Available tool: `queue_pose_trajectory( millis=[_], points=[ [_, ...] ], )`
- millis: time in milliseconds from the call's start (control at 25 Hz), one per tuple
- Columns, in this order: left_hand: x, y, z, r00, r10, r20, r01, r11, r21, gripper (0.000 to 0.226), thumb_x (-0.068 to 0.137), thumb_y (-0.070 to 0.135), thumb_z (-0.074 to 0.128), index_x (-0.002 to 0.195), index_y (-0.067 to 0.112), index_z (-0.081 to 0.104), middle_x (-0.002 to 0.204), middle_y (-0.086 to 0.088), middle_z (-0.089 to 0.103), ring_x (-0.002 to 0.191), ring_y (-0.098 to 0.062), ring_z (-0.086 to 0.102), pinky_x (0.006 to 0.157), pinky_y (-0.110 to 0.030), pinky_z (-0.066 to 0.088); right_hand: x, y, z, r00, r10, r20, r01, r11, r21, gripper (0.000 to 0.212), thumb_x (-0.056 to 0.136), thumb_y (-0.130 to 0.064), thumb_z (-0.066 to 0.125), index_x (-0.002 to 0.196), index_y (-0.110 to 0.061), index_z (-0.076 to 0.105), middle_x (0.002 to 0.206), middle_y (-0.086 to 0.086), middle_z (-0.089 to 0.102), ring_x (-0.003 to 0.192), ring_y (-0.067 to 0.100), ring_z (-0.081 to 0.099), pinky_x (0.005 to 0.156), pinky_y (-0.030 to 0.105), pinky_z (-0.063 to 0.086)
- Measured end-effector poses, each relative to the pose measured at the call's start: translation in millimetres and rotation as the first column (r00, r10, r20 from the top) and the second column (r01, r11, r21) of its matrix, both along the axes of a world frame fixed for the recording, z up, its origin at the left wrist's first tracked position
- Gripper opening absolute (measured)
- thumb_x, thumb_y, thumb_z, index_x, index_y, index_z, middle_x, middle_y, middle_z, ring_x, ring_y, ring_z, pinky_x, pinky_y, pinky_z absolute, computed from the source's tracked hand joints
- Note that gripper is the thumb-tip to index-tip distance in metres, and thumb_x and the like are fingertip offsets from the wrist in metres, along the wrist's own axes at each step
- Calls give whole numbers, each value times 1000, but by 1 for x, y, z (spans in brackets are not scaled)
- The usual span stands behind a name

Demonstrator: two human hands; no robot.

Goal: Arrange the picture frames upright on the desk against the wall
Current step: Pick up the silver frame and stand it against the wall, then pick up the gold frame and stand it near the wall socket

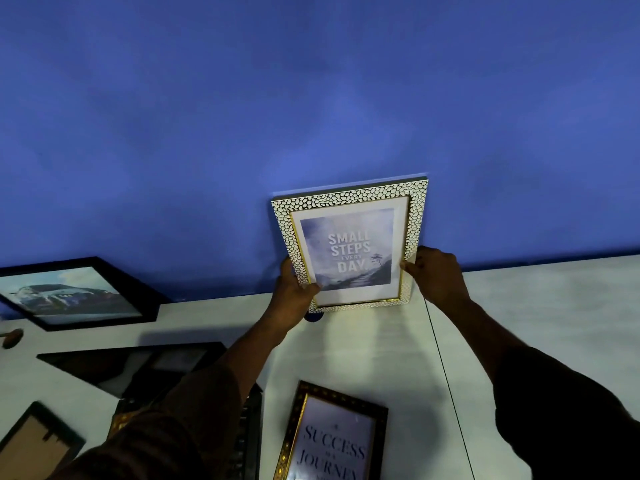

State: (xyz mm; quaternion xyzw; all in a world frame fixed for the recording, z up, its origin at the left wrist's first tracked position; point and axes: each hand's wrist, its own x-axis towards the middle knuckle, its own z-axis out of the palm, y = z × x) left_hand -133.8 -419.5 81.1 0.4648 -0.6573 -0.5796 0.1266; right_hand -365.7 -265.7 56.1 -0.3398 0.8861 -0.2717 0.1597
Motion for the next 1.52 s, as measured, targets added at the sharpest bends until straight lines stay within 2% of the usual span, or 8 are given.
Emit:
queue_pose_trajectory(
  millis=[120, 320, 480, 720, 840, 1120, 1360, 1520],
  points=[
    [4, -1, -9, 999, 12, 52, -14, 999, 43, 81, 87, 12, 71, 151, 26, 23, 137, 2, 53, 119, -18, 55, 92, -31, 47, 5, -1, -5, 999, -43, 27, 44, 998, -33, 20, 90, -30, 69, 91, -12, 60, 96, 13, 74, 92, 33, 69, 71, 27, 38],
    [32, 15, -21, 978, 24, 205, -37, 997, 62, 97, 82, 32, 74, 156, 23, 11, 157, -12, 33, 141, -28, 39, 115, -46, 36, 35, 24, -22, 962, -183, 201, 188, 982, -6, 55, 88, -36, 70, 132, -8, 53, 122, 16, 68, 114, 34, 64, 94, 37, 47],
    [71, 45, -25, 960, -39, 278, 4, 992, 124, 83, 88, 33, 69, 152, 20, 18, 146, -19, 46, 132, -29, 49, 101, -32, 40, 90, 61, -28, 926, -202, 319, 187, 979, 77, 59, 85, -41, 72, 134, -13, 52, 119, 13, 69, 116, 30, 62, 97, 35, 44],
    [153, 105, -51, 923, -133, 362, 55, 975, 216, 81, 83, 34, 72, 145, 14, 25, 135, -30, 55, 107, -33, 58, 88, -35, 46, 187, 116, -48, 913, -202, 354, 154, 975, 159, 56, 83, -47, 70, 128, -19, 53, 100, 5, 73, 112, 22, 63, 92, 30, 45],
    [189, 131, -58, 910, -182, 372, 98, 967, 234, 83, 82, 38, 71, 146, 15, 24, 134, -22, 55, 113, -28, 58, 94, -33, 47, 227, 141, -60, 921, -194, 338, 129, 971, 203, 53, 85, -46, 67, 127, -19, 52, 86, 1, 71, 109, 22, 64, 85, 29, 44],
    [243, 159, -69, 900, -240, 364, 130, 944, 302, 78, 91, 37, 65, 152, 14, 21, 145, -13, 47, 125, -27, 52, 92, -31, 40, 295, 178, -77, 901, -218, 376, 137, 963, 231, 54, 84, -46, 67, 129, -19, 51, 100, 5, 74, 103, 24, 66, 84, 32, 48],
    [232, 167, -72, 869, -201, 452, 66, 953, 296, 59, 95, 30, 60, 143, 2, 39, 141, -12, 50, 120, -28, 53, 86, -27, 37, 300, 183, -87, 862, -227, 453, 110, 956, 271, 50, 89, -38, 65, 131, -13, 53, 113, 9, 73, 113, 27, 64, 85, 28, 45],
    [224, 164, -91, 879, -153, 452, -24, 931, 363, 74, 75, 50, 66, 132, 5, 54, 129, -12, 63, 110, -29, 64, 96, -41, 53, 296, 177, -94, 831, -299, 469, 207, 949, 237, 38, 88, -33, 65, 120, -14, 61, 112, 10, 73, 106, 28, 68, 89, 35, 52]
  ],
)
